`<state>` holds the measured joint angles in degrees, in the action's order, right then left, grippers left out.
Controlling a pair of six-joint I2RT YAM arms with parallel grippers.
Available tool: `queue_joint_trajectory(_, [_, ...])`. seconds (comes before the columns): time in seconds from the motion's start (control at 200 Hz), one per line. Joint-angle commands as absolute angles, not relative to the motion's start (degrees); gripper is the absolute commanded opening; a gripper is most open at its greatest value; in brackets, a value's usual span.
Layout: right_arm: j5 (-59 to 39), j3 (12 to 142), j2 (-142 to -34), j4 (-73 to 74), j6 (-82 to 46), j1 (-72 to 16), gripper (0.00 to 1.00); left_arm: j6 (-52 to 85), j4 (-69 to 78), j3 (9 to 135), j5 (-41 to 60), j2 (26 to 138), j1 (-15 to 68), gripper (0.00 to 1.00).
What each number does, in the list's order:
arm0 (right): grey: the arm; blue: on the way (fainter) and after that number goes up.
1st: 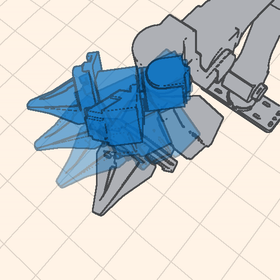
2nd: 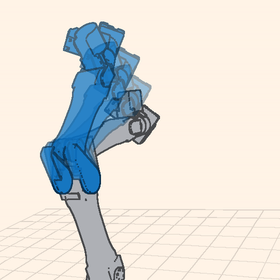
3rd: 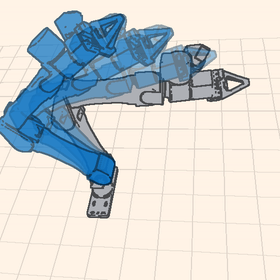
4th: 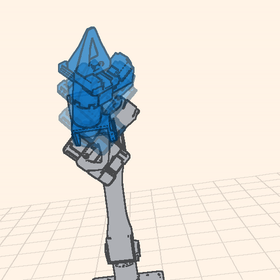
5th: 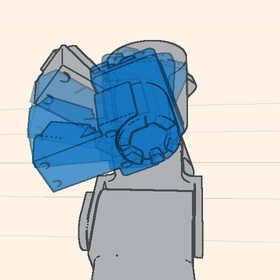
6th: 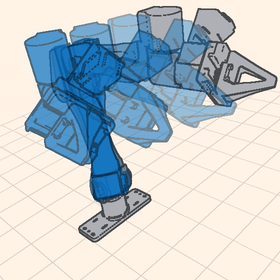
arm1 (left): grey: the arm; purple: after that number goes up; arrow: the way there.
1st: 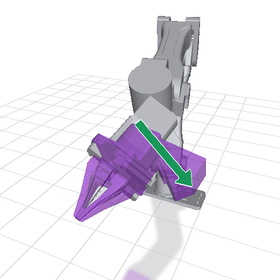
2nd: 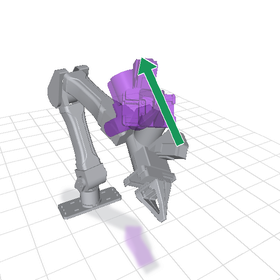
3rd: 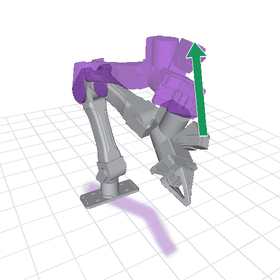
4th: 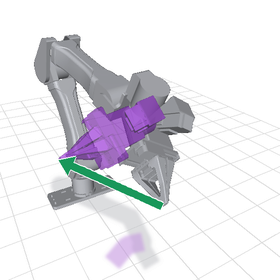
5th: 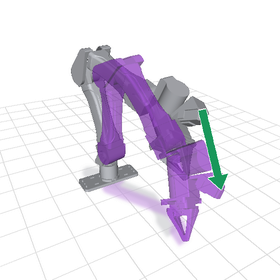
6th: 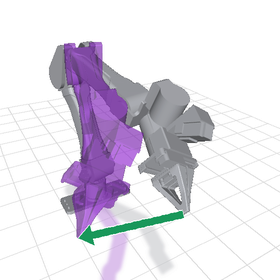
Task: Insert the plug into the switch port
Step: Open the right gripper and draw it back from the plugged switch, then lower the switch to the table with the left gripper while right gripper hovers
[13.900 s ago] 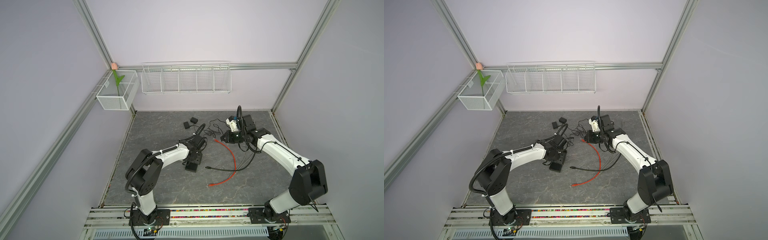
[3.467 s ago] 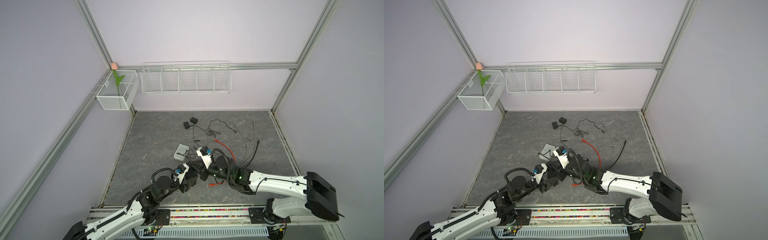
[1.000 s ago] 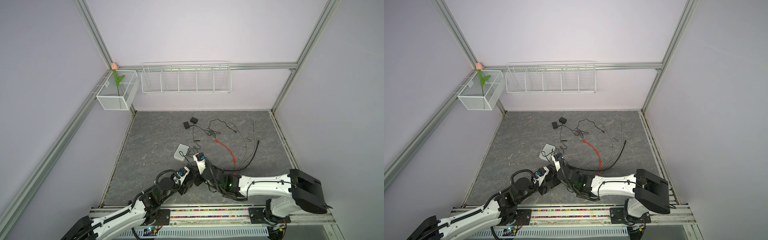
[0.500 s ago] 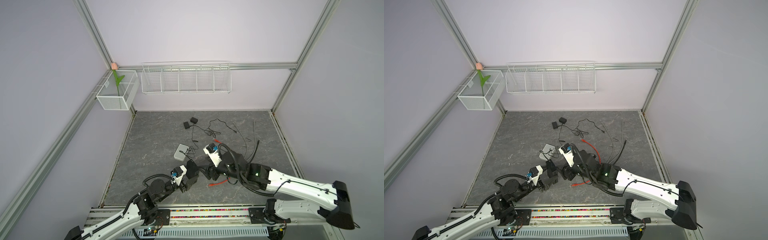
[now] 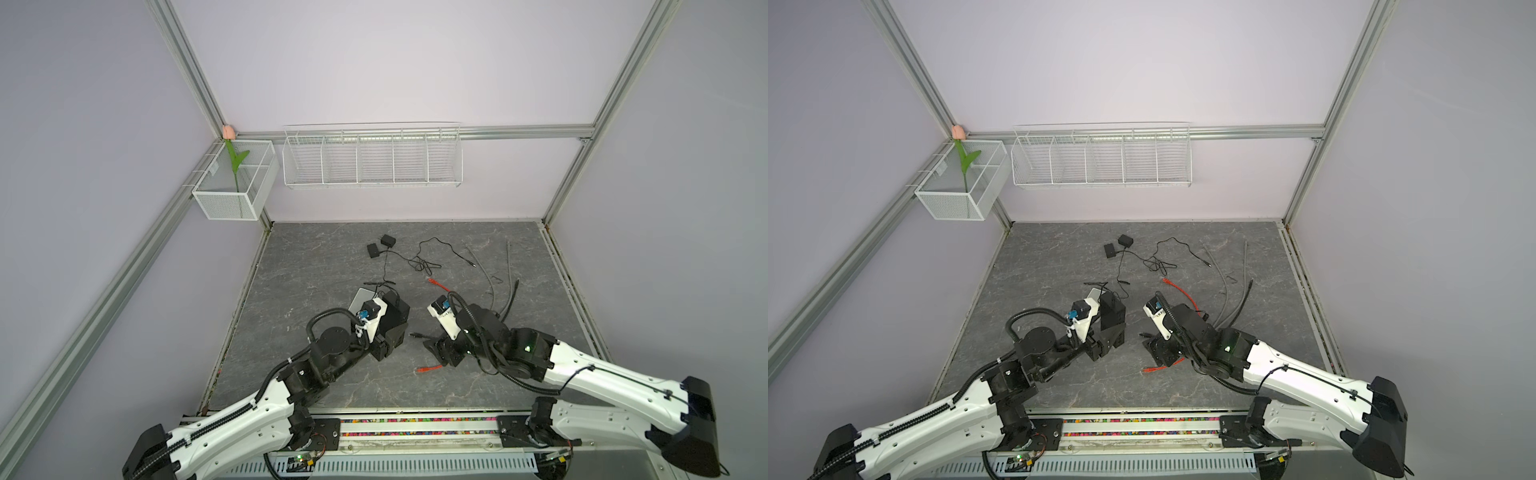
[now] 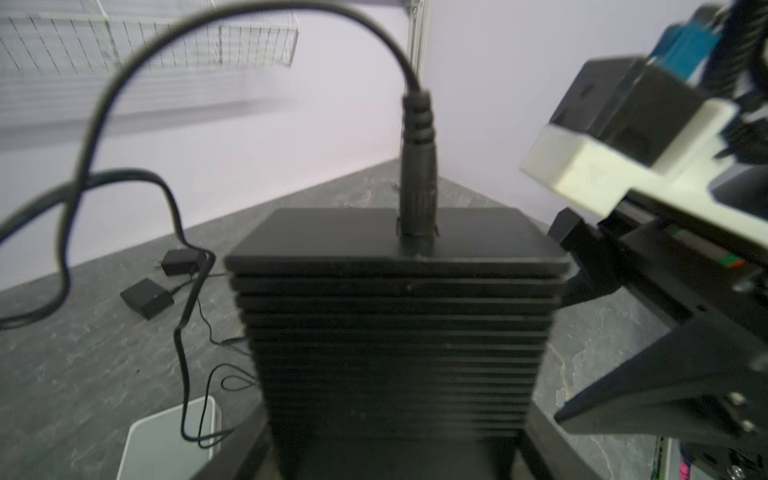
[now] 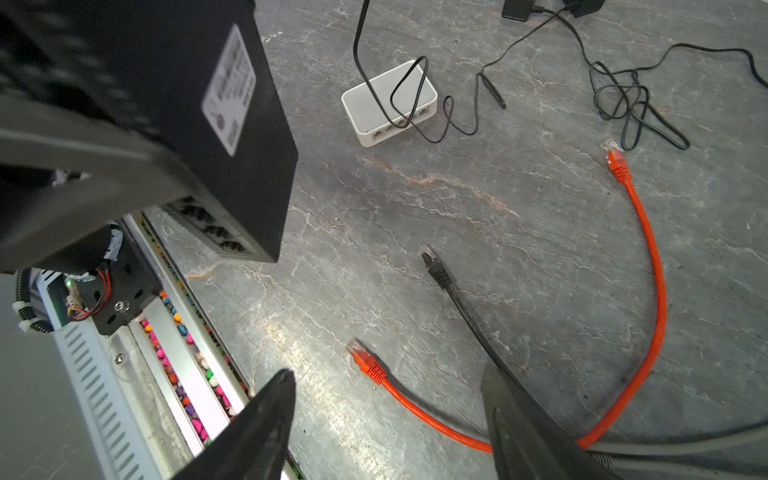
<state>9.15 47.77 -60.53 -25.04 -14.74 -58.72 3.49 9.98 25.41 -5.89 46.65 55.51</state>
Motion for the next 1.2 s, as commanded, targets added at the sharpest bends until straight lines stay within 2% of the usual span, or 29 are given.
queue_joint_trajectory(0.0, [9.2, 46.4, -59.6, -25.1, -15.2, -56.9, 0.74, 6.9, 4.3, 29.7, -7.6, 50.9, 55.2, 0.00])
queue_joint_trajectory(0.24, [11.0, 45.5, -58.6, -26.0, -16.2, -55.0, 0.74, 11.9, -0.8, 37.2, -4.0, 61.1, 50.7, 0.00])
queue_joint_trajectory(0.515, [9.2, 43.3, -57.7, -25.8, -13.5, -52.1, 0.74, 14.4, -12.6, 47.2, -4.9, 74.7, 49.1, 0.00])
queue_joint_trajectory(0.7, [13.8, 40.6, -56.1, -22.1, -5.8, -52.1, 0.73, 18.3, -14.7, 47.0, -5.0, 79.2, 47.1, 0.00])
queue_joint_trajectory(0.83, [13.5, 40.1, -56.3, -18.2, -3.0, -52.2, 0.73, 21.5, -17.8, 47.8, -4.9, 82.1, 45.5, 0.00])
queue_joint_trajectory(1.195, [14.3, 42.4, -62.0, -20.0, -0.9, -52.2, 0.72, 24.2, -24.0, 52.9, -4.0, 91.0, 45.5, 0.00])
